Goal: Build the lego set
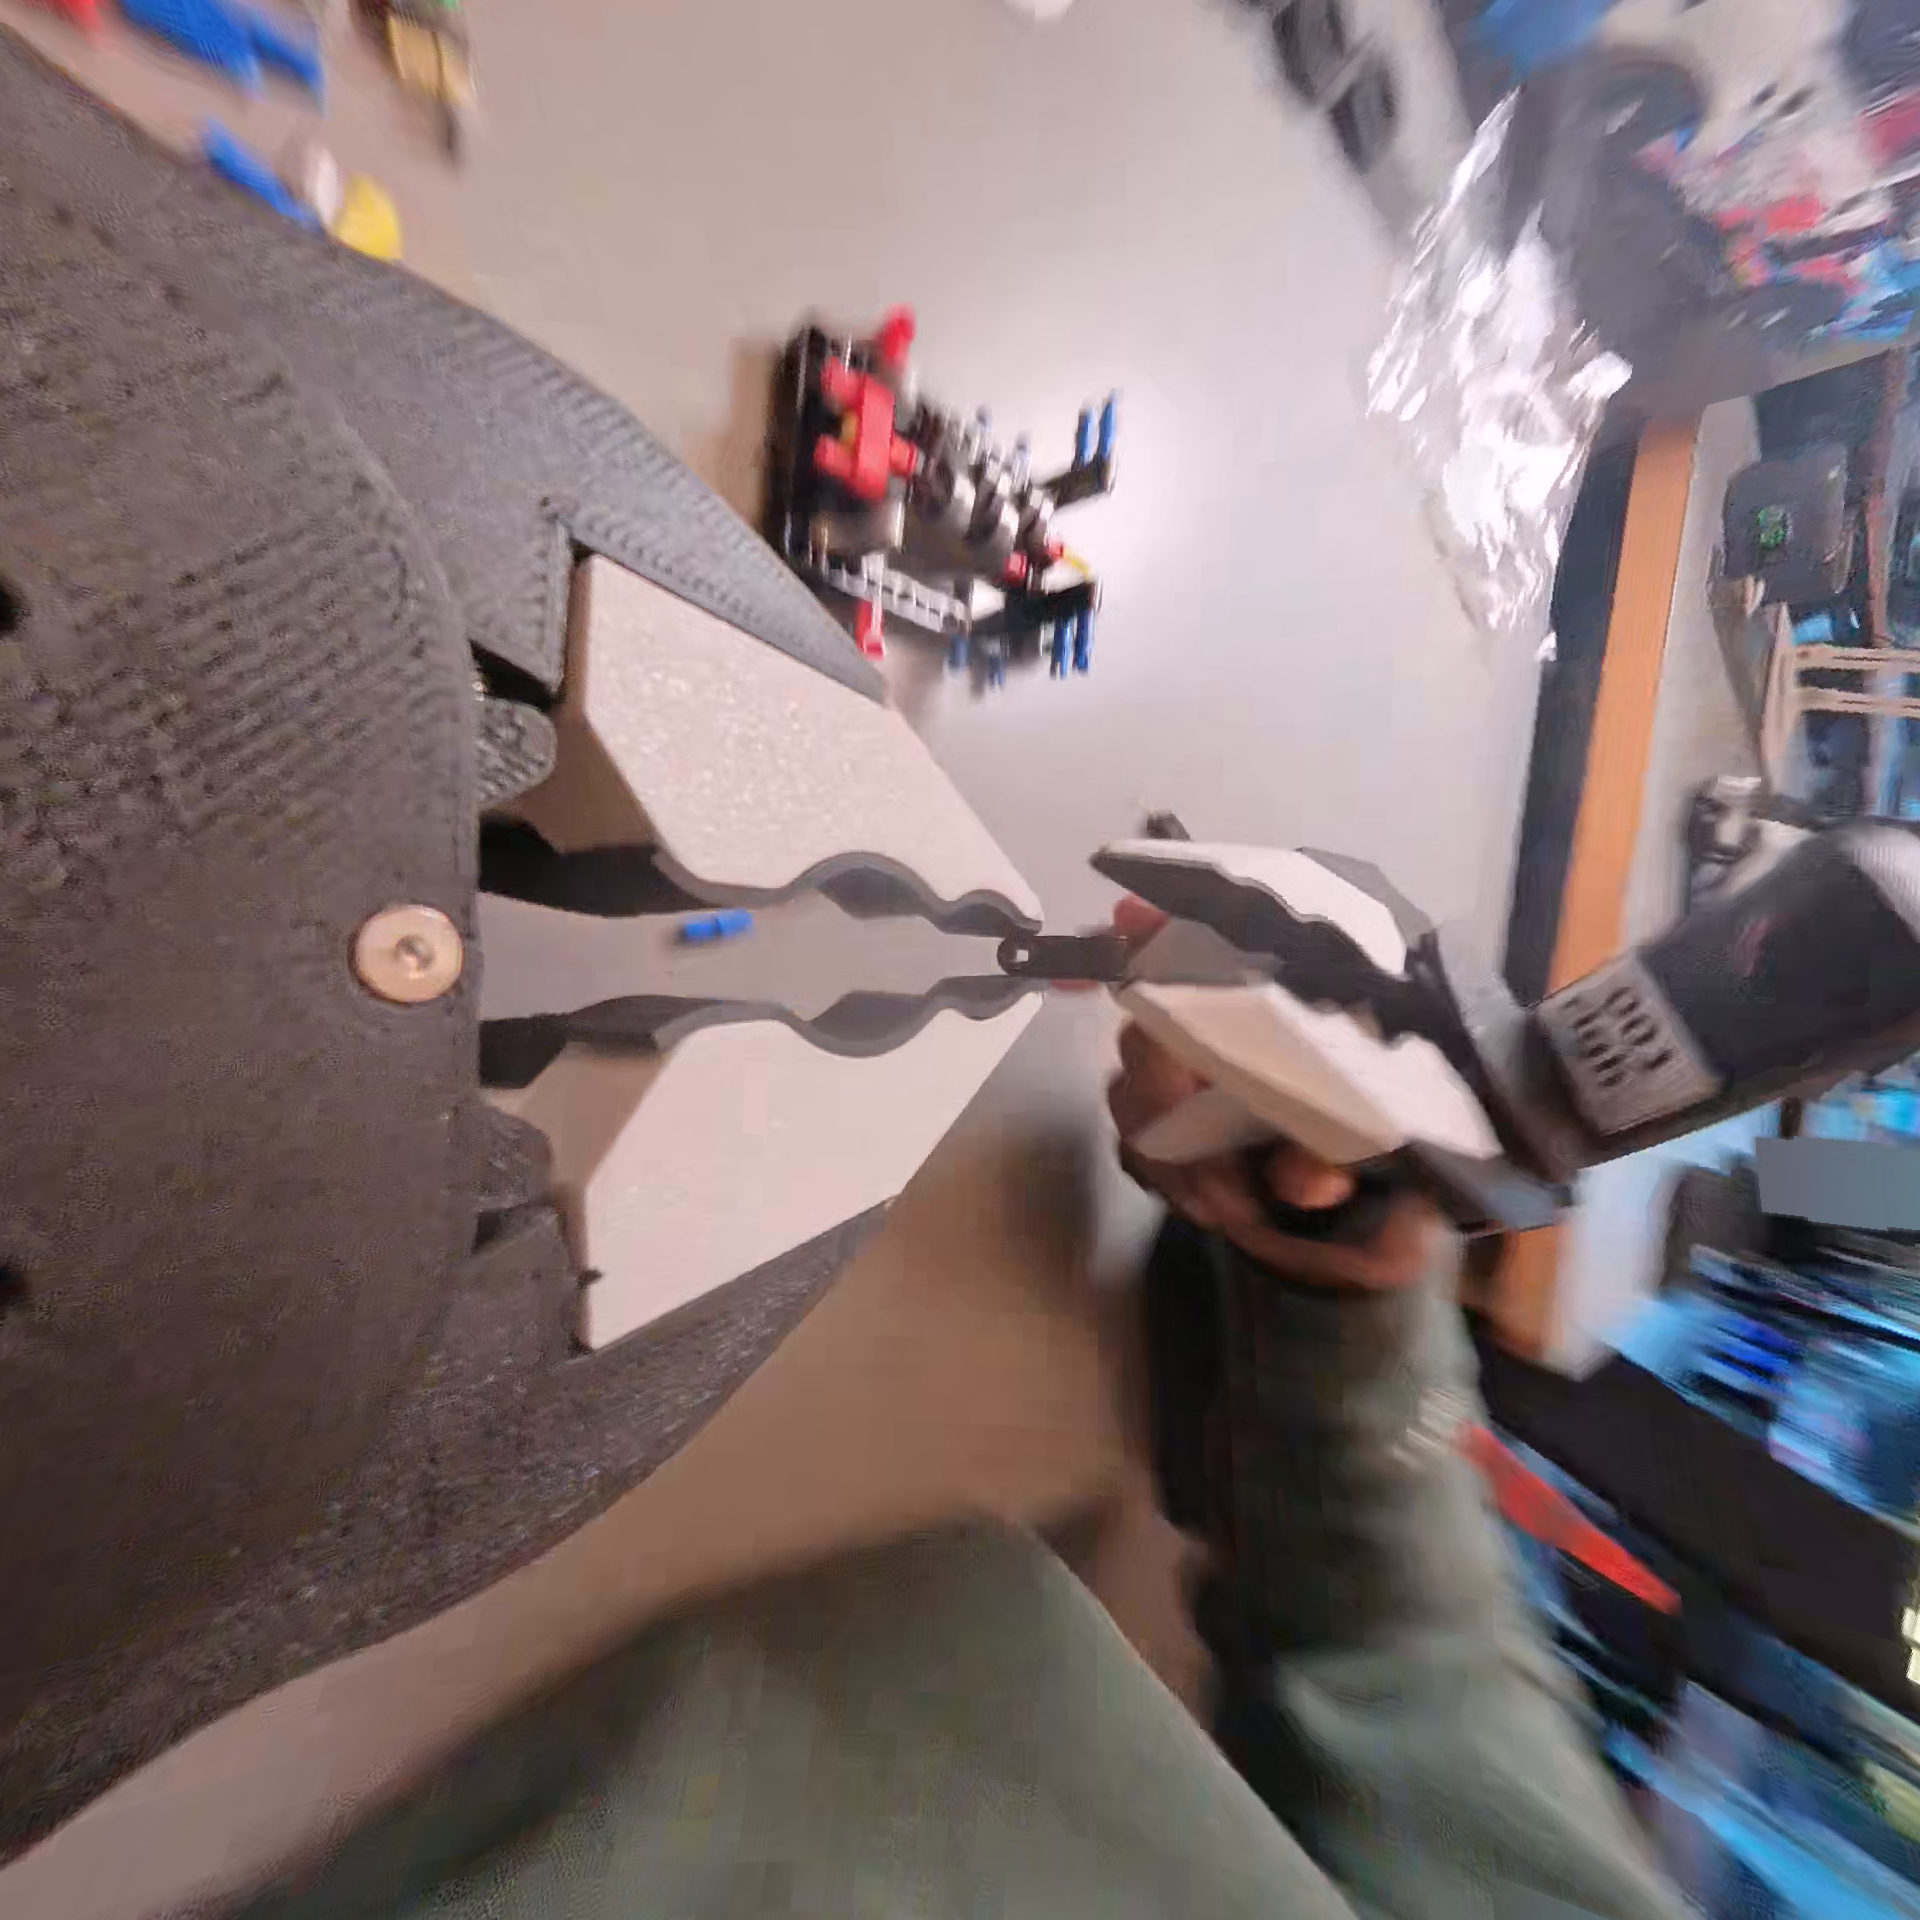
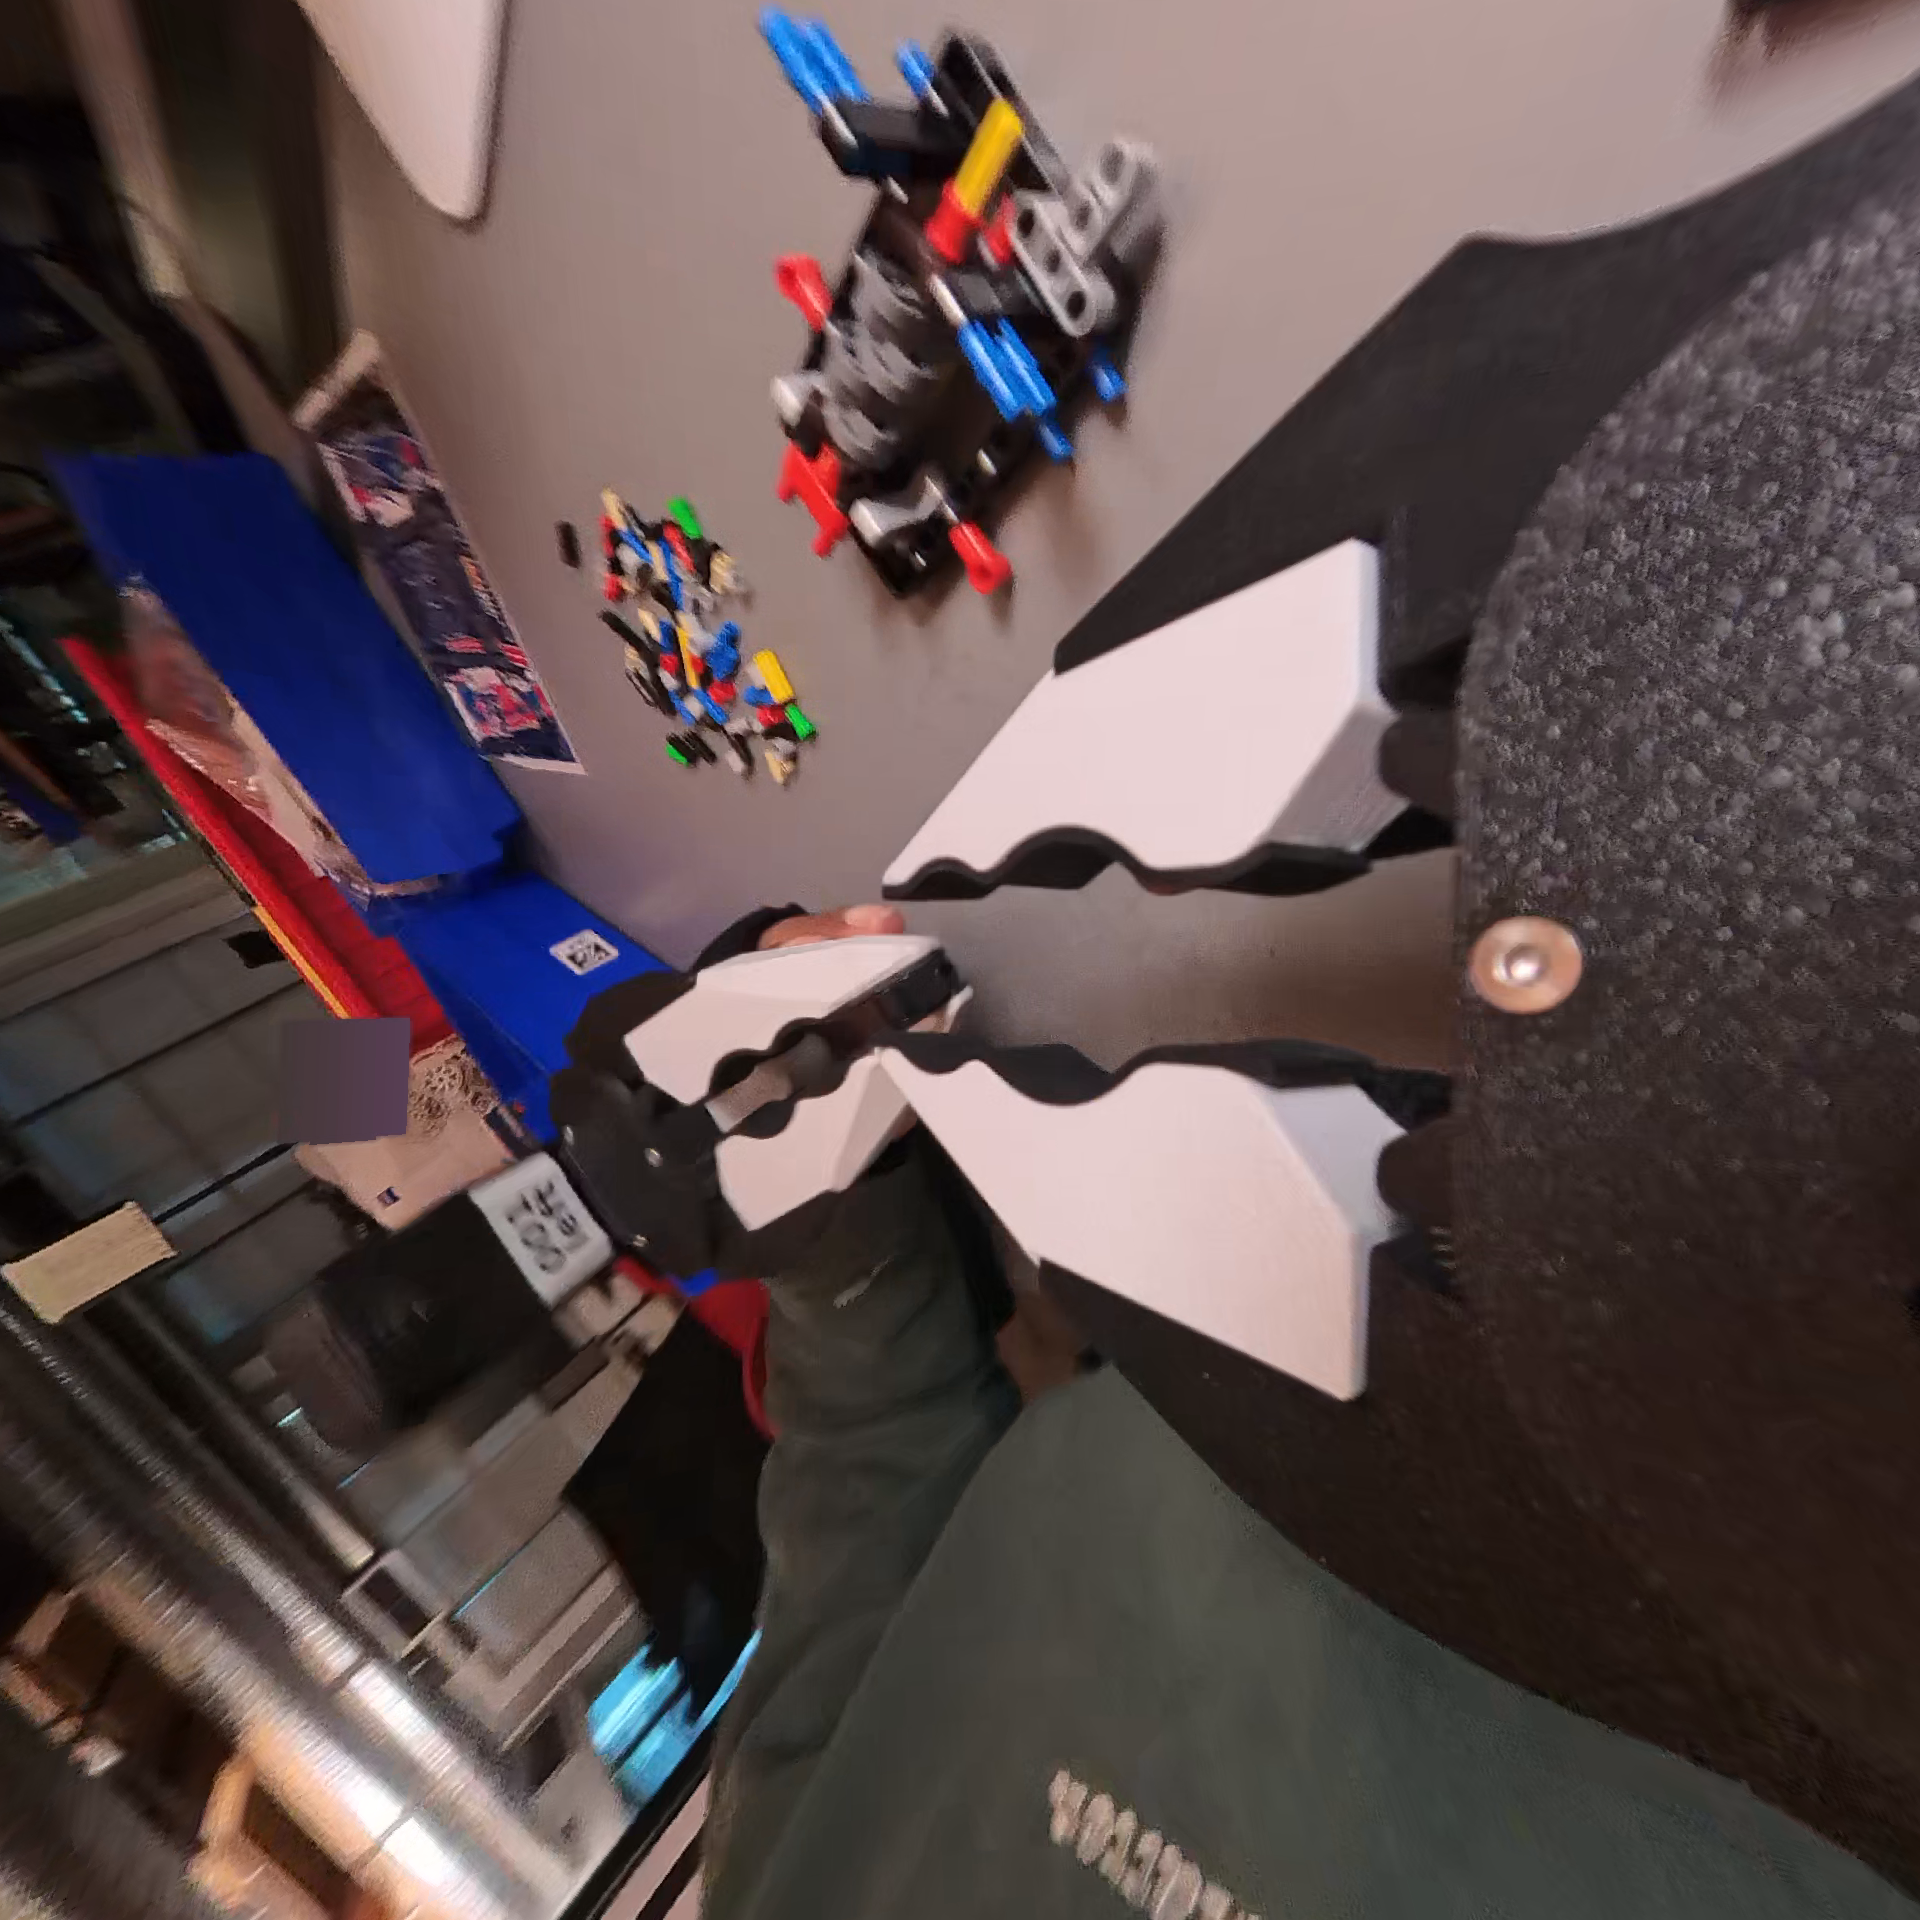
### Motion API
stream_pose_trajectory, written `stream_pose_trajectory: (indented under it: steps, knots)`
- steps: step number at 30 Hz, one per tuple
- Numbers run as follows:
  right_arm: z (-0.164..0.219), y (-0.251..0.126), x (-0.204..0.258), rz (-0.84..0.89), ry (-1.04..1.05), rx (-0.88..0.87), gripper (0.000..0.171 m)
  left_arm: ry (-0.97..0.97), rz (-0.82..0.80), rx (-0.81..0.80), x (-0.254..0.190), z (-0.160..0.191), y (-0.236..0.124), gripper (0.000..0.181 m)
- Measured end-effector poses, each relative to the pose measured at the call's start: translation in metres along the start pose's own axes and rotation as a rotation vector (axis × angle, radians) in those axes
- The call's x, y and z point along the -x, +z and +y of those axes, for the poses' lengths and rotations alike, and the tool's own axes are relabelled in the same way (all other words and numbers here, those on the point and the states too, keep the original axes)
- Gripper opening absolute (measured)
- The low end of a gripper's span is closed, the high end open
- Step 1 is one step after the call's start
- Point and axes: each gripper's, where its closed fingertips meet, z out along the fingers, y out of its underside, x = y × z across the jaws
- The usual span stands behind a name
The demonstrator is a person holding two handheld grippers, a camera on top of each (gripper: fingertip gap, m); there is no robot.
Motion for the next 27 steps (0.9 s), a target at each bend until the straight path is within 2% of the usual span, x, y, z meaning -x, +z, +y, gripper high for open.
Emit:
stream_pose_trajectory:
  steps: [3,6,9,16,19,27]
  knots:
    - [0.000,-0.003,0.004,0.057,-0.264,0.016,0.024,-0.197,0.103,-0.059,-0.001,-0.003,-0.002,0.005]
    - [0.001,0.001,0.013,0.022,-0.273,0.008,0.022,-0.227,0.139,-0.063,-0.006,-0.003,0.000,0.005]
    - [0.003,0.003,0.011,0.007,-0.245,0.016,0.007,-0.211,0.137,-0.051,-0.009,-0.001,0.003,0.005]
    - [0.007,0.004,0.004,0.029,-0.220,0.061,0.006,-0.166,0.081,-0.005,0.002,0.006,0.000,0.007]
    - [0.017,0.005,-0.004,0.050,-0.213,0.121,0.006,-0.126,0.054,0.034,0.007,0.012,-0.002,0.013]
    - [0.050,0.016,-0.018,0.170,-0.472,0.326,0.006,0.016,0.013,0.240,0.004,0.047,0.010,0.012]
